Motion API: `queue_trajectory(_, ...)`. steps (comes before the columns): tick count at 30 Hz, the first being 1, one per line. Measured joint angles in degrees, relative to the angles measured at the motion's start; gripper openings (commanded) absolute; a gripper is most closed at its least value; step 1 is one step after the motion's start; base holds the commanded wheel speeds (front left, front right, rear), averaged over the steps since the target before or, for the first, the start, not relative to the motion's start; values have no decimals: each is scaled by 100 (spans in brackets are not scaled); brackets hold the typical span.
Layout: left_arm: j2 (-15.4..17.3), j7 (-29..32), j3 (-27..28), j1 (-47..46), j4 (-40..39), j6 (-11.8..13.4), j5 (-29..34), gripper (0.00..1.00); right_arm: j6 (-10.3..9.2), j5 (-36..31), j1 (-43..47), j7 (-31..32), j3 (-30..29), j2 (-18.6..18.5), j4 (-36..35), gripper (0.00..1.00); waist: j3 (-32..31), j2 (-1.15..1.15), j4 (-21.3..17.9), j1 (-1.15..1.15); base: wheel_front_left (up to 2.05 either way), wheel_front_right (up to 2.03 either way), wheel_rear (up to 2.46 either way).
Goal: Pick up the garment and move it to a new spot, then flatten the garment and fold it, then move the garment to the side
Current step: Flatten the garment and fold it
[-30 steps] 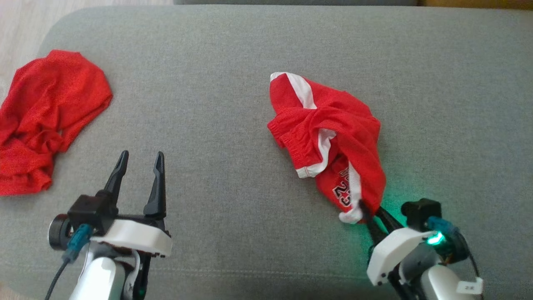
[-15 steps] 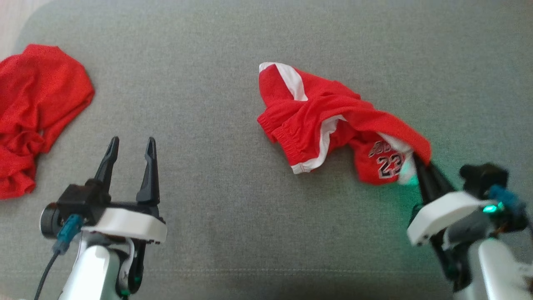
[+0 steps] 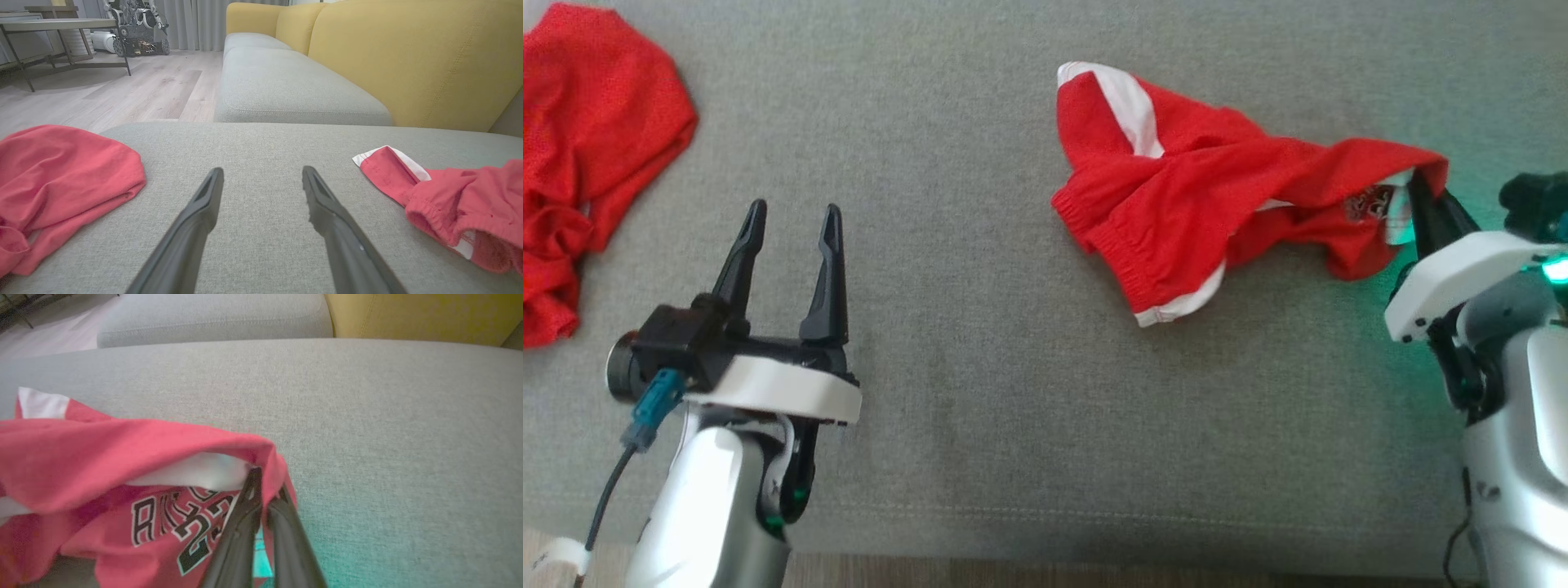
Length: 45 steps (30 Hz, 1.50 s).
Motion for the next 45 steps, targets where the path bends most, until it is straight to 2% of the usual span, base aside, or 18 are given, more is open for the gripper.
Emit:
queue_trajectory(4, -21, 0, 12, -28, 7, -49, 58, 100, 0, 0, -142, -288, -14, -29, 291, 100, 50, 0, 2, 0, 0, 0, 0)
queue_trajectory(8, -44, 0, 33, -25, 42, -92, 100, 100, 0, -1, -93, -636, 24, -3, 265, 100, -40, 0, -79, -1, 0, 0, 0)
queue_trajectory(19, -62, 0, 143, 262, 108, -91, 100, 100, 0, -454, 982, -1504, 160, 415, -1238, 100, -511, 0, -299, -2, 0, 0, 0)
queue_trajectory(25, -42, 0, 180, 524, 154, -40, 149, 100, 0, -556, 1444, -1581, 302, 516, -1711, 100, -808, 0, -410, -2, 0, 0, 0)
queue_trajectory(32, -14, 15, 163, 875, 148, 20, 149, 100, 0, -533, 2052, -1604, 427, 577, -1871, 100, -1121, 0, -521, -2, 0, 0, 0)
queue_trajectory(45, 20, 118, 56, 1052, 23, 68, 149, 100, 0, -352, 2163, -1581, 458, 589, -1911, 100, -1277, 0, -557, -2, 0, 0, 0)
